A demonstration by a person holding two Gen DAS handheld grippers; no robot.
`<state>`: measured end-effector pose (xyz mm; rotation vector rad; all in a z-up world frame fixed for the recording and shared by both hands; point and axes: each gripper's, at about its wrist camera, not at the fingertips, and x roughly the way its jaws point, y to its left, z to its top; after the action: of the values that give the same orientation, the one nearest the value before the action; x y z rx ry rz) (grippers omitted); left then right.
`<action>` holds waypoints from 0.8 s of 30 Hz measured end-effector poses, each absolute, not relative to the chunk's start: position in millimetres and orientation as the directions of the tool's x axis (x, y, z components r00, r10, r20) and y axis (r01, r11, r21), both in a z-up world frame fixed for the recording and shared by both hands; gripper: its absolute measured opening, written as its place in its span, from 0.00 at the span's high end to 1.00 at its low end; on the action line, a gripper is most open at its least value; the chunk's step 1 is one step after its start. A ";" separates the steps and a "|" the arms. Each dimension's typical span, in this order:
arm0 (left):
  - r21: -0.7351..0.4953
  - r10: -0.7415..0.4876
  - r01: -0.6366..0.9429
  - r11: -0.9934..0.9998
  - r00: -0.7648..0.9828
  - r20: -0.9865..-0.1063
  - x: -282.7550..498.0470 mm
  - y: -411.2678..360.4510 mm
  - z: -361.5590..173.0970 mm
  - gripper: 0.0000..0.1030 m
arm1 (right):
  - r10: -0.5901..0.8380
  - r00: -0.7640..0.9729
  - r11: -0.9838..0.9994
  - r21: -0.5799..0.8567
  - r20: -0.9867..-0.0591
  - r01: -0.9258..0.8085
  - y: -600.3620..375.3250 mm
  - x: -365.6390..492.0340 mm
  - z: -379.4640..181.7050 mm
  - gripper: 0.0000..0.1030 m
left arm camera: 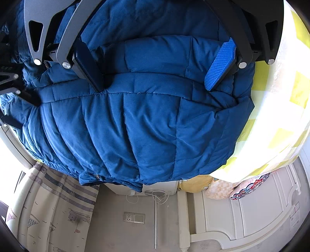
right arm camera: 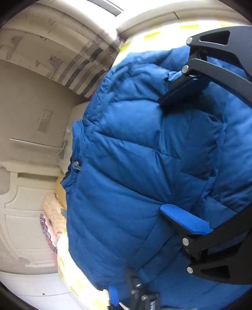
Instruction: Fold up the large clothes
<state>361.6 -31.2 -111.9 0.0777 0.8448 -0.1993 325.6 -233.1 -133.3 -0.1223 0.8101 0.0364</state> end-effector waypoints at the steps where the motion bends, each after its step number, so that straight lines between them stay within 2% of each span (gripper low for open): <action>1: -0.008 -0.142 0.205 0.979 0.647 -0.749 361.6 -31.2 -111.7 0.04 | -0.010 0.685 0.993 -0.085 -0.729 -0.077 -234.3 326.5 -133.1 0.03; 13: -0.005 -0.133 0.199 0.980 0.635 -0.761 355.1 -27.5 -106.1 0.04 | 0.008 0.661 0.997 -0.046 -0.750 -0.064 -240.1 319.4 -122.4 0.03; 17: -0.086 -0.236 0.257 0.963 0.637 -0.734 311.8 -23.3 -82.4 0.04 | 0.103 0.707 0.991 0.014 -0.700 -0.130 -233.6 271.3 -95.8 0.03; 18: -0.075 -0.234 0.266 0.961 0.639 -0.733 299.2 -22.3 -80.0 0.04 | 0.111 0.706 0.989 0.006 -0.700 -0.149 -231.7 261.4 -95.1 0.03; 21: 0.005 -0.163 0.259 0.966 0.623 -0.765 281.7 -20.8 -98.3 0.04 | 0.096 0.659 0.984 -0.029 -0.746 -0.177 -229.7 246.4 -112.7 0.03; 22: 0.024 -0.136 0.251 0.968 0.598 -0.790 283.5 -21.7 -109.8 0.04 | 0.078 0.609 0.985 -0.034 -0.789 -0.171 -232.4 248.4 -131.9 0.03; 23: 0.009 -0.132 0.244 0.970 0.554 -0.822 288.6 -19.2 -125.1 0.04 | 0.077 0.569 0.987 -0.019 -0.819 -0.161 -235.9 250.6 -146.0 0.02; 24: -0.012 -0.148 0.239 0.971 0.558 -0.817 289.1 -15.6 -123.1 0.04 | 0.109 0.574 0.989 0.029 -0.812 -0.146 -241.9 249.5 -147.7 0.03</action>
<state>289.1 -15.6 -123.1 0.1040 0.9522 -0.2285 249.5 -241.9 -147.7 -0.0429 0.9478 0.1496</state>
